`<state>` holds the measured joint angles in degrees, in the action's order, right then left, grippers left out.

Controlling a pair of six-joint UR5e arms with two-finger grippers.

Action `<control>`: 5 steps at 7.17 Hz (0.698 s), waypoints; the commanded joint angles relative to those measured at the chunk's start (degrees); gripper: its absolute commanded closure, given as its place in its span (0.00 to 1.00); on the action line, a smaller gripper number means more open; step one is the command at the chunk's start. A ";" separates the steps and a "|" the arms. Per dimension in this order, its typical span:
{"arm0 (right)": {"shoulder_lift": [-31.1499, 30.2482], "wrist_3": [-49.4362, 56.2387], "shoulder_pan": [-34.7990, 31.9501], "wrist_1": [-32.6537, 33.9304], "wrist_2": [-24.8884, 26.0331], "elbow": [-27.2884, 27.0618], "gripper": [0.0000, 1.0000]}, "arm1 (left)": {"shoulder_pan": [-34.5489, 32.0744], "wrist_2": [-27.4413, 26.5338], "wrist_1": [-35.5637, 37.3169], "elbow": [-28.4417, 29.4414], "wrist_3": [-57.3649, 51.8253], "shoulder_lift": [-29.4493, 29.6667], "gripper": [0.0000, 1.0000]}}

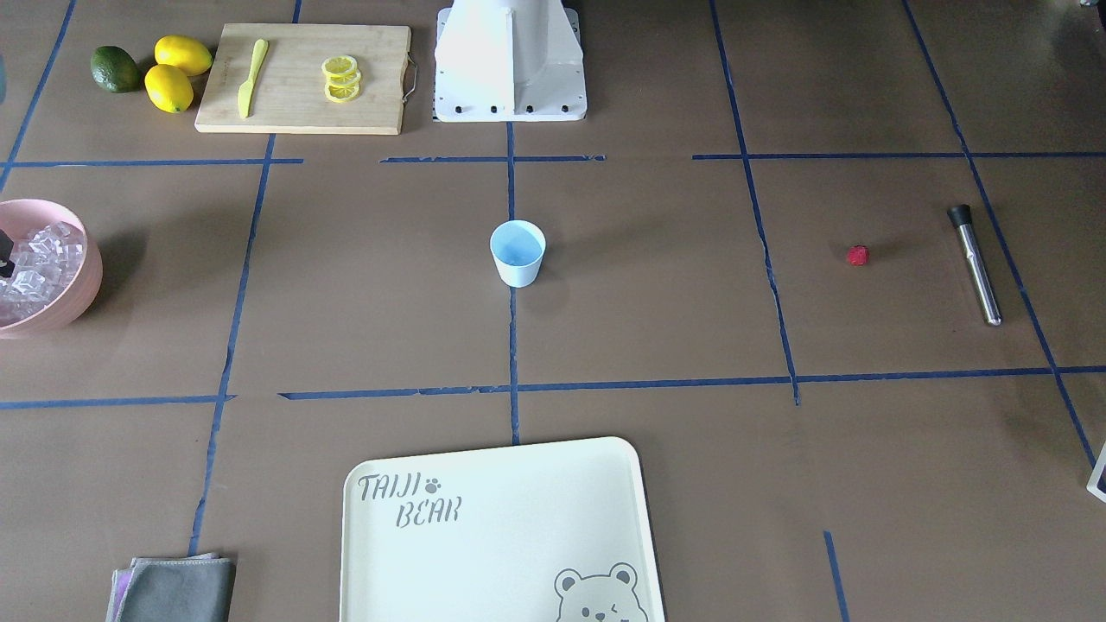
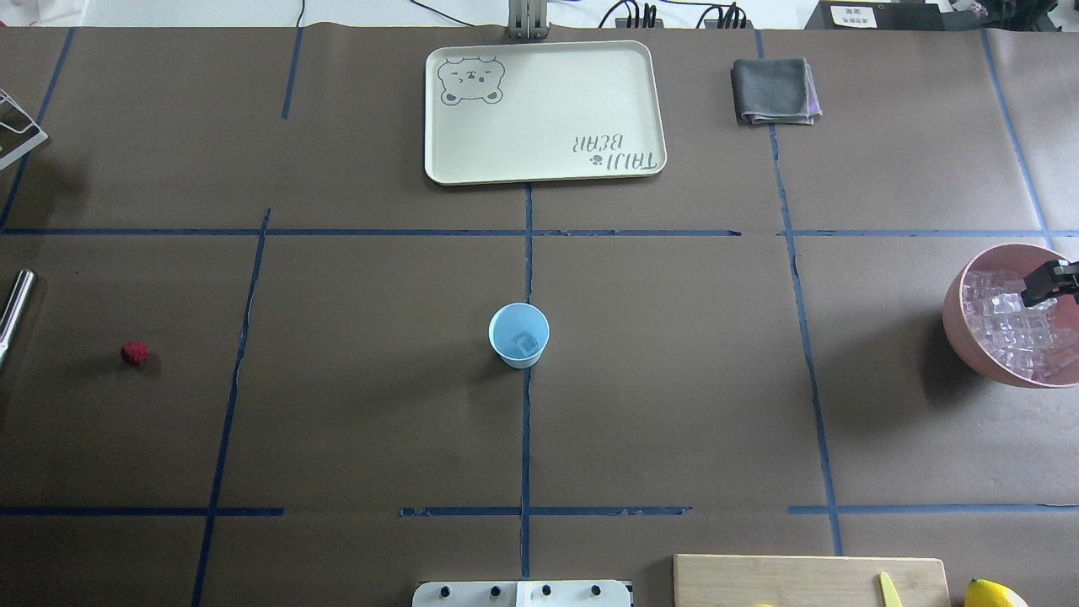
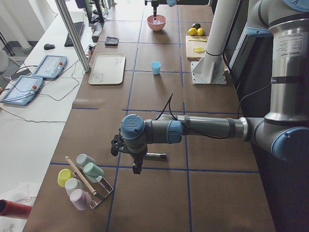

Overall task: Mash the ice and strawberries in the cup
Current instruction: 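Lower the right gripper into the bowl of ice cubes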

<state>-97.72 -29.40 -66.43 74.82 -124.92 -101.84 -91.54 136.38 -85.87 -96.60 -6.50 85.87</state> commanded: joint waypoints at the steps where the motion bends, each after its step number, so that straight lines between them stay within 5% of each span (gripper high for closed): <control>1: 0.25 0.57 0.07 0.06 -0.06 0.42 0.35 | -0.04 0.02 0.00 0.00 0.00 0.00 0.00; 5: 1.65 0.57 0.07 0.15 0.12 1.56 0.35 | -0.04 0.02 0.00 -0.08 0.00 0.00 0.00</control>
<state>-96.75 -28.83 -66.32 74.90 -124.90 -100.80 -91.54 136.41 -85.87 -96.64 -6.50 85.87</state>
